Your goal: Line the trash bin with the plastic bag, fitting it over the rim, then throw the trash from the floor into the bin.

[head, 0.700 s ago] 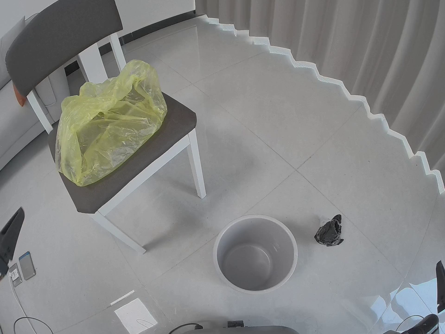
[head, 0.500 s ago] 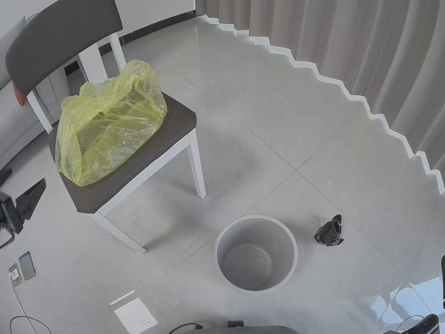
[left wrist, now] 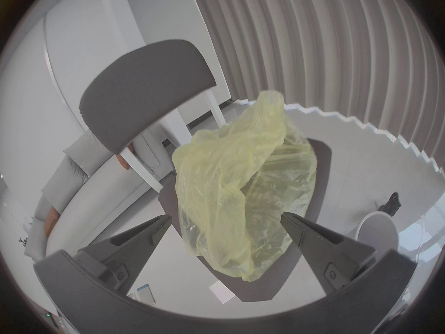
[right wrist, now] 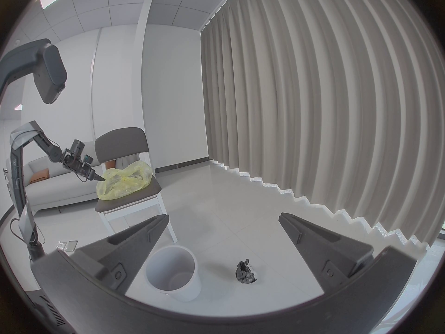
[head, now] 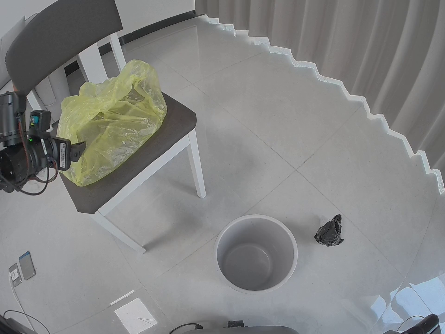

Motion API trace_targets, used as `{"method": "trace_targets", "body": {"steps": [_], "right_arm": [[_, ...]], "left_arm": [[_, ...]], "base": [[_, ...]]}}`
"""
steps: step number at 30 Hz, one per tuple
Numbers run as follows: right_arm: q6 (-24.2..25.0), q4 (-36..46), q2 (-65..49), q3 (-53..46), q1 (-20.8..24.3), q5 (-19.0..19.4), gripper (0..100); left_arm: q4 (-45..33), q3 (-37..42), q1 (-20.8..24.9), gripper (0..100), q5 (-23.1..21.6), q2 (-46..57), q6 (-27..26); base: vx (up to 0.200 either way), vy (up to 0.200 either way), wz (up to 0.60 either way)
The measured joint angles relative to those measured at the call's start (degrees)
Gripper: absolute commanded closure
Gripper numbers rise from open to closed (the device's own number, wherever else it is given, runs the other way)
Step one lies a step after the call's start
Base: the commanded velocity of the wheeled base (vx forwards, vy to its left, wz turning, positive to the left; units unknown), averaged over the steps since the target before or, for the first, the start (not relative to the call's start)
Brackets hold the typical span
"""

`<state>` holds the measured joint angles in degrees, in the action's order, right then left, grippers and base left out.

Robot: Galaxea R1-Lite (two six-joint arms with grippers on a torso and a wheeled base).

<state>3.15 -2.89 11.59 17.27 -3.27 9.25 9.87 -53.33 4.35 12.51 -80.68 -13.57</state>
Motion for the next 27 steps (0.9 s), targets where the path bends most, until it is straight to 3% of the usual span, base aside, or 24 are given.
{"method": "trace_targets", "body": {"steps": [11,21,22,27], "right_arm": [[0.05,0.0,2.49,1.66,-0.09,0.13,0],[0.02,-0.23,3.51,2.38,-0.06,0.22,0],[0.02,-0.33,3.64,2.51,-0.06,0.21,0],[-0.22,-0.3,4.23,3.28,-0.09,0.22,0]], "left_arm": [[0.06,-2.73,-2.15,0,2.1,-5.79,-1.91],[0.55,-5.73,-7.0,0,-0.39,-9.46,-1.73],[0.57,-5.77,-7.05,100,-1.01,-9.73,-1.65],[0.6,-5.79,-6.69,100,-1.65,-11.02,-0.15]], "base": [[0.0,0.0,0.0],[0.0,0.0,0.0],[0.0,0.0,0.0],[0.0,0.0,0.0]]}}
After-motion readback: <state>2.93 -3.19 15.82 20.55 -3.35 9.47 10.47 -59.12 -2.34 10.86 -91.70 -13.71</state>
